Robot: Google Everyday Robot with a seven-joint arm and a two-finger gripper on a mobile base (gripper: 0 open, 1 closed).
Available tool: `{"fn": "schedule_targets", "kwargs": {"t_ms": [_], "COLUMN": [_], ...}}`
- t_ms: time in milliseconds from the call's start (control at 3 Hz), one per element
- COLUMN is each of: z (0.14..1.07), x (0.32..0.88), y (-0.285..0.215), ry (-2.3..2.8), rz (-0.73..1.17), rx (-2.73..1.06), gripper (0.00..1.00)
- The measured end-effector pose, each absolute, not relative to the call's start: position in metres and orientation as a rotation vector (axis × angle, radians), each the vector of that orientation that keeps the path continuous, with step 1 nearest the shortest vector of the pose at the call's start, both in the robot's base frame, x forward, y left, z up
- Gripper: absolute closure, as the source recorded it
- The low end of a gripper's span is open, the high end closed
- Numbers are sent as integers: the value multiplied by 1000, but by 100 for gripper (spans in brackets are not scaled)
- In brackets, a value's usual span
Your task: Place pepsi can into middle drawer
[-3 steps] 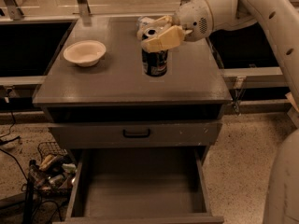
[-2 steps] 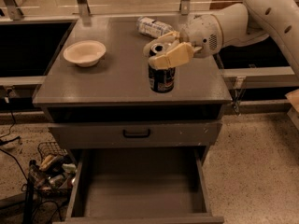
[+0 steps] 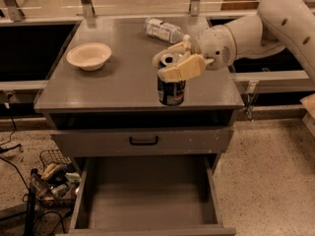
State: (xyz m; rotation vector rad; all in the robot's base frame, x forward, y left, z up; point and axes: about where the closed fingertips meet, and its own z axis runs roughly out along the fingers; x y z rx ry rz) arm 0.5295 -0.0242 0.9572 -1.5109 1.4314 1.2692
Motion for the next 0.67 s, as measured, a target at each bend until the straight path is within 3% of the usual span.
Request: {"fn": "schedule_targets", "kwargs": {"t_ms": [667], "z": [928], "x": [479], "y": [-44], "ry": [1419], "rz": [1302], "rx": [-1451], "gripper": [100]}}
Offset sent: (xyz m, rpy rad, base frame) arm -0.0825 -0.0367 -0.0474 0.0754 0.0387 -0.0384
